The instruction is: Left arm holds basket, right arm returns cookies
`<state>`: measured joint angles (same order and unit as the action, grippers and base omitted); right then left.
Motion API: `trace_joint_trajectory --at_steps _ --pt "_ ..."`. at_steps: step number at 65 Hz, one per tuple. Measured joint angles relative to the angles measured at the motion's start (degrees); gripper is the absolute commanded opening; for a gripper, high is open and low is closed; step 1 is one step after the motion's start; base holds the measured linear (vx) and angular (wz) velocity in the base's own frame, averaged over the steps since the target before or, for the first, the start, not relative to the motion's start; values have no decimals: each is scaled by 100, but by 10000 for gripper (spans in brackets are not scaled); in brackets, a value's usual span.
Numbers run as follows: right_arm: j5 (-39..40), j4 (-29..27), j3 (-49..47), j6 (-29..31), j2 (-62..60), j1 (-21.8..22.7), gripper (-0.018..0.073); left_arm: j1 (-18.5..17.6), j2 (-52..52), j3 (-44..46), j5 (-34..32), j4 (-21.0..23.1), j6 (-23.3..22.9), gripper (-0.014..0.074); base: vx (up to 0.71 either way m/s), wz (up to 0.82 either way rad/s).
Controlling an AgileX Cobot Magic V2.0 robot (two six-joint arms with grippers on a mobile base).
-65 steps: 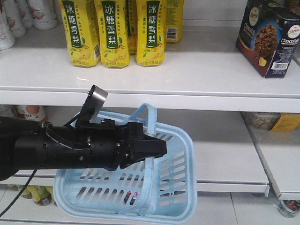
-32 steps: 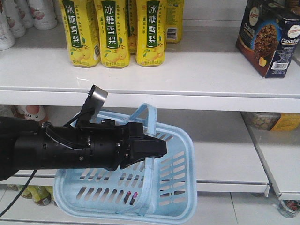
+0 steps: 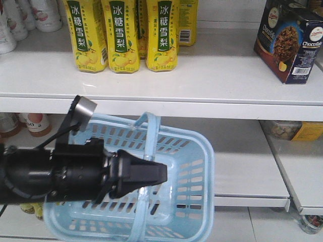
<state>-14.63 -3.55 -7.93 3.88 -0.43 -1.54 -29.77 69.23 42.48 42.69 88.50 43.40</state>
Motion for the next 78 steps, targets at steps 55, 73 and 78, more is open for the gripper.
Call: trace_joint_trajectory --at_steps 55,73,78 --pt "-50 -4 0 0 0 0 -10 0 -5173 -3833 -3797 -7069 -4216 -3 0 0" --pt "-57 -4 0 0 0 0 -10 987 -5790 -4412 -4111 -8210 -4507 -3 0 0" --pt "-61 -4 0 0 0 0 -10 1356 -5979 -4425 -4015 -8484 -4509 -3 0 0"
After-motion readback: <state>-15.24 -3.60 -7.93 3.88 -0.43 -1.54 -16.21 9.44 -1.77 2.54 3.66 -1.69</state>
